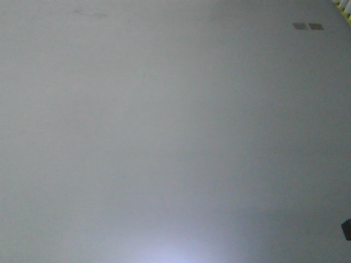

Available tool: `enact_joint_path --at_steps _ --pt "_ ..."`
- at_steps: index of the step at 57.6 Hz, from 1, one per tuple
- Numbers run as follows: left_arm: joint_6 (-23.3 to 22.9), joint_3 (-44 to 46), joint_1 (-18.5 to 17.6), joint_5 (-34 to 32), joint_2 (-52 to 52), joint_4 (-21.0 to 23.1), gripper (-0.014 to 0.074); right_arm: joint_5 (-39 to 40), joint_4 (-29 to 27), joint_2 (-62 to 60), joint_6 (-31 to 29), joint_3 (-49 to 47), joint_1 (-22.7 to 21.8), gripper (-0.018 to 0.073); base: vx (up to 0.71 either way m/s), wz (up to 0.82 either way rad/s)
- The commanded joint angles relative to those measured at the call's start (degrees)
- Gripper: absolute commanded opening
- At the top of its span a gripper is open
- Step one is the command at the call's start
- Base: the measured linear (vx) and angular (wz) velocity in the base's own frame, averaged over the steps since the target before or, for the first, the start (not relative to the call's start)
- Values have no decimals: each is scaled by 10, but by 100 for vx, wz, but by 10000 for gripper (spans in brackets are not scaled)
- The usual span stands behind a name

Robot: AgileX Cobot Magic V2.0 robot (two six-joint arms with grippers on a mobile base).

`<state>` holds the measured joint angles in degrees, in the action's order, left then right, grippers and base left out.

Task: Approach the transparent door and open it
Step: 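Drive the base forward across the grey floor, turning toward the door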

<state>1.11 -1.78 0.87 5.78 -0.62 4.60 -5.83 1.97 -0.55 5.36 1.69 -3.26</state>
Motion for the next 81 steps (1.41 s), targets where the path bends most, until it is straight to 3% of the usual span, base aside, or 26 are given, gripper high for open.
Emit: enact_joint_path --at_steps 1,81 --pt "0 -9 -3 -48 -8 2 -3 46 5 -9 0 2 -2 -6 0 0" --pt "0 -9 -3 -48 -8 2 -3 46 5 -9 0 2 -2 -6 3 0"
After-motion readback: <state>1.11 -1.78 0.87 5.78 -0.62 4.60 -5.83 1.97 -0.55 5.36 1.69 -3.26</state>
